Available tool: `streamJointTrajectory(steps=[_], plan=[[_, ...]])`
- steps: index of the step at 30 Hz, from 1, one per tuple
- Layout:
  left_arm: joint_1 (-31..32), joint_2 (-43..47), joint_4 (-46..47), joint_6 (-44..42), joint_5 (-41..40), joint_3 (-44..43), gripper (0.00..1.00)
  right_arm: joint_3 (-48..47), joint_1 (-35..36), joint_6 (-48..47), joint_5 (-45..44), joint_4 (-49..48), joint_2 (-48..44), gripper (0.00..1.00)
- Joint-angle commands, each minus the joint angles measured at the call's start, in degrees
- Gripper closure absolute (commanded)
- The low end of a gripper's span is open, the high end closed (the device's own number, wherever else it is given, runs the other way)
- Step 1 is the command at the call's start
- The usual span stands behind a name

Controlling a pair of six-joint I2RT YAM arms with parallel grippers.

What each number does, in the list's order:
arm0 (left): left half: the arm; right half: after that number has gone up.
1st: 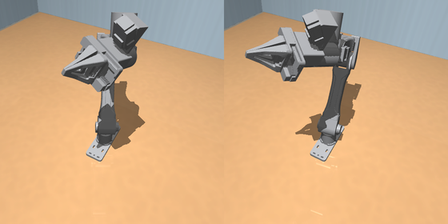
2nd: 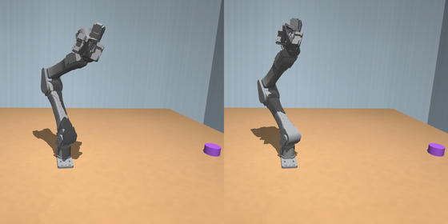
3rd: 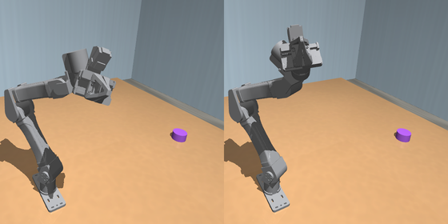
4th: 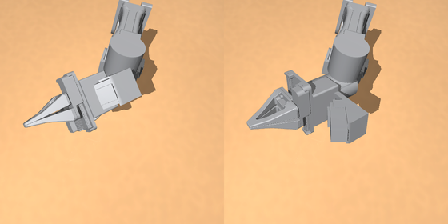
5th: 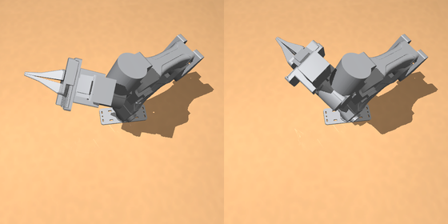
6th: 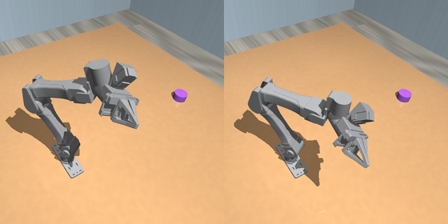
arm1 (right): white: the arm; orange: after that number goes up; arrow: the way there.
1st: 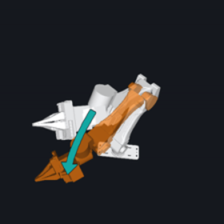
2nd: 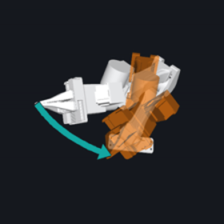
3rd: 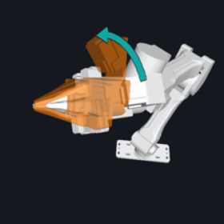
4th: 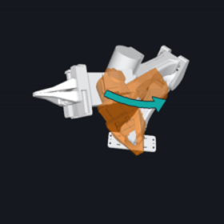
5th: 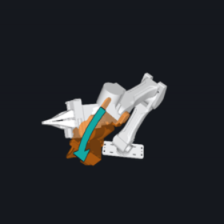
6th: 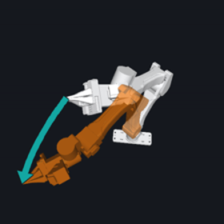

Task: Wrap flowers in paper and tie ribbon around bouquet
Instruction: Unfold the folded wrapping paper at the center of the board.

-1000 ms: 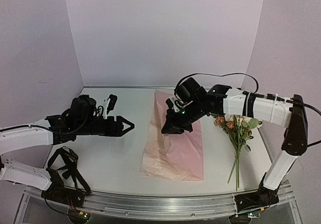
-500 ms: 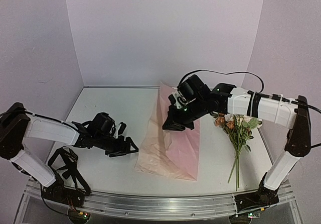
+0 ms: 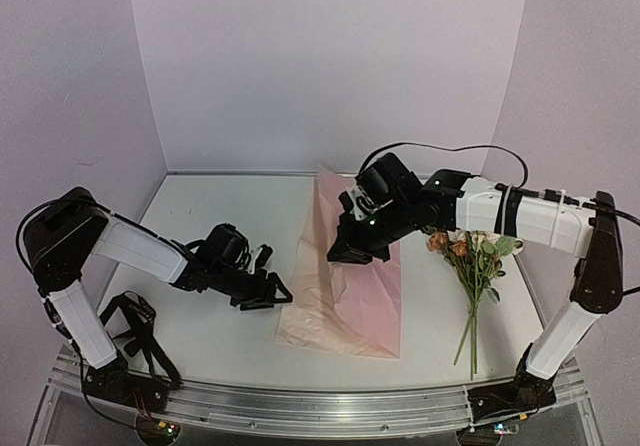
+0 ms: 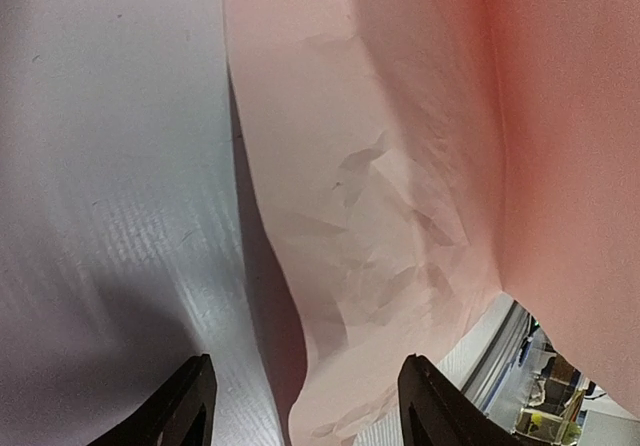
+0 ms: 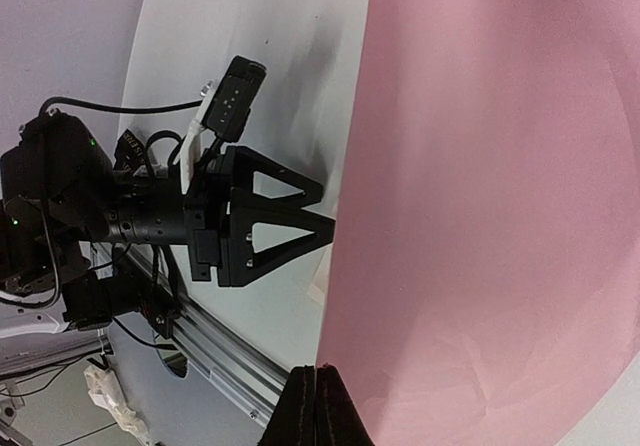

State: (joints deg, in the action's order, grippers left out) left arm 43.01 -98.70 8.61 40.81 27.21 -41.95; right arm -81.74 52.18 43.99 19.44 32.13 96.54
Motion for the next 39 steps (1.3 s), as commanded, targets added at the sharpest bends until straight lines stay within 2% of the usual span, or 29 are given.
streamJointTrajectory(steps=[1, 11, 13, 16, 17, 22, 28, 33, 39], plan=[[0.79, -2.34, 2.27, 0.95, 2.53, -2.87, 0.39, -0.04, 0.41, -0.43, -1.48, -1.37, -2.75, 1.00], [2.44, -4.31, 2.95, 7.33, 1.81, -3.91, 0.61, -0.59, 0.44, -1.00, -1.92, -1.32, -3.49, 1.00], [2.46, -3.22, 2.33, 7.93, 0.75, -3.84, 0.72, -0.27, 0.40, -1.09, -2.22, -1.28, -3.81, 1.00], [2.30, -0.85, -3.03, 7.57, -4.51, -4.83, 0.97, 0.67, 0.46, -1.66, -3.28, -0.57, -5.05, 1.00], [2.09, 0.39, -5.82, 7.16, -7.35, -5.38, 1.00, 1.08, 0.40, -2.08, -4.04, 0.21, -5.72, 1.00], [-0.81, 7.68, -21.73, 4.65, -22.61, -7.49, 1.00, 5.47, 0.40, -4.96, -10.90, 5.69, -11.20, 1.00], [-6.36, 12.02, -34.58, -3.34, -29.97, -10.97, 1.00, 15.24, 0.65, -3.44, -18.08, 9.62, -18.43, 1.00], [-10.88, 12.00, -38.17, -6.44, -31.21, -12.38, 1.00, 24.86, 3.91, 2.16, -26.46, 7.97, -21.39, 1.00], [-14.82, 9.99, -39.37, -9.19, -33.85, -13.34, 1.00, 30.32, 9.48, 11.94, -35.26, 5.38, -18.65, 1.00]])
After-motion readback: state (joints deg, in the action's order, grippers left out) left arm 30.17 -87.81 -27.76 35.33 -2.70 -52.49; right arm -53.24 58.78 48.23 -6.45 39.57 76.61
